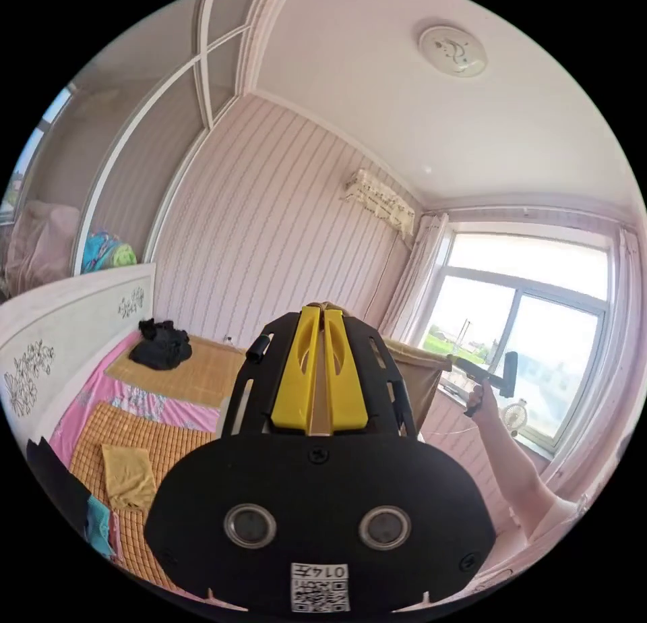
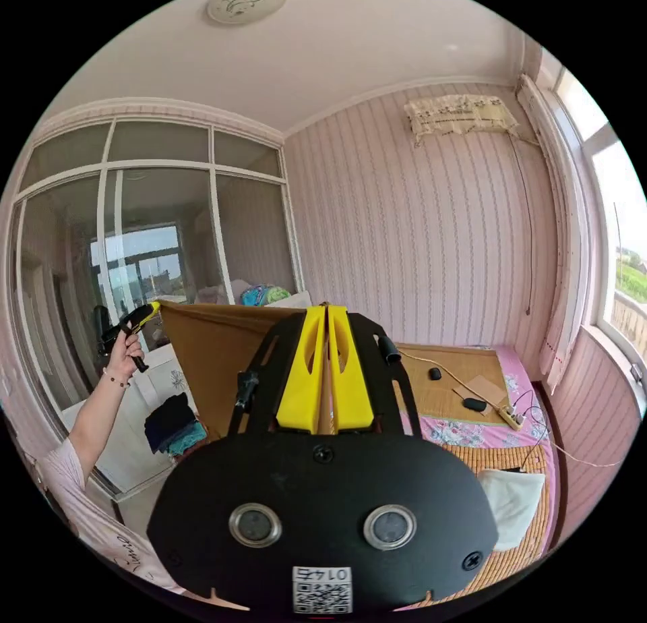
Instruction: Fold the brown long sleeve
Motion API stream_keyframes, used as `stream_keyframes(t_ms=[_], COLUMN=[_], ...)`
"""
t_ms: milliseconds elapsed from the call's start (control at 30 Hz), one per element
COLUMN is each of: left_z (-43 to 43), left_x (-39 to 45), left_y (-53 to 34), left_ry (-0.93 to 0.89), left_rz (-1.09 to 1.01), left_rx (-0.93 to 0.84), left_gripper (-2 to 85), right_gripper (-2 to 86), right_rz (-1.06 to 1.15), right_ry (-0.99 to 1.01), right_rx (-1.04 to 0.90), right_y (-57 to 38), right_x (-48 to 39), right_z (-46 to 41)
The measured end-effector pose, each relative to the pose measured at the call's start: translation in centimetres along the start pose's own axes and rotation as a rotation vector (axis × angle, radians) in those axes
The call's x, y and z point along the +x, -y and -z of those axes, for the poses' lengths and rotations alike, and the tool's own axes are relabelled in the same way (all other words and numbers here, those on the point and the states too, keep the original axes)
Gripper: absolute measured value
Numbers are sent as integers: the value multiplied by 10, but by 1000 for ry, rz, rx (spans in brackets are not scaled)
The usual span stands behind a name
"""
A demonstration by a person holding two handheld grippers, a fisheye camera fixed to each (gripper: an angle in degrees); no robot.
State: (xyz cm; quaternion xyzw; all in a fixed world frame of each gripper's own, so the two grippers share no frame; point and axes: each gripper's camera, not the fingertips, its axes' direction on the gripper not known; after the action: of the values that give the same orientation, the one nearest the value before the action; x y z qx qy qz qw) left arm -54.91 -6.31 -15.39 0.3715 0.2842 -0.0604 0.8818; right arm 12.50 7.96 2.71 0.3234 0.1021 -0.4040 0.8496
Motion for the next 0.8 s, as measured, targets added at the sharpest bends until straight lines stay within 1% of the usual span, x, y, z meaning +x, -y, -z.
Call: stream_keyframes(t_ms=[67,167,233,267,333,367,433,467,500,533,567,633,733,800], left_z=[4,-5,-25,-30,-55,-62,-92,-100,-116,-128,-133,-148,-154,-160], left_x=[10,-1,-24,-30,-52,-57,-79,-84,-98,-112,-119,-148,-170,-172], left_y=[10,-6,-50,-65,-140,-162,-254,-278,-326,-369,-389,-456,-512,-528], left_ry=[-22,-52,-70,-72,-54,-43,50,75,109,107,93,54,82,100], left_rz=[-62,-81,-62,-59,-48,-43,-41,-38,-5,66,113,338,513,518], left_rx=[43,18,-86,-123,-294,-347,-571,-632,-755,-841,-875,-976,-1038,-1108], left_gripper=[-10,-10,-10,-10,-10,-10,-10,-10,-10,-10,-10,-10,-10,-10], right_gripper=[-1,0,0,0,0,0,0,0,0,0,0,0,0,0], right_rz=[64,79,70,65,33,18,-89,-136,-233,-332,-372,-533,-663,-683], right_ry=[-39,52,118,123,110,98,63,71,112,124,116,76,94,112], right_rx=[43,8,-142,-187,-390,-450,-692,-748,-843,-922,-958,-1103,-1167,-1180], right_y=[16,0,-48,-64,-144,-166,-258,-281,-325,-365,-383,-442,-471,-470], right_x=[-19,-22,-13,-11,-3,-1,13,17,24,31,33,43,45,41], right_z=[11,5,-22,-30,-69,-79,-122,-132,-149,-160,-165,-173,-168,-163])
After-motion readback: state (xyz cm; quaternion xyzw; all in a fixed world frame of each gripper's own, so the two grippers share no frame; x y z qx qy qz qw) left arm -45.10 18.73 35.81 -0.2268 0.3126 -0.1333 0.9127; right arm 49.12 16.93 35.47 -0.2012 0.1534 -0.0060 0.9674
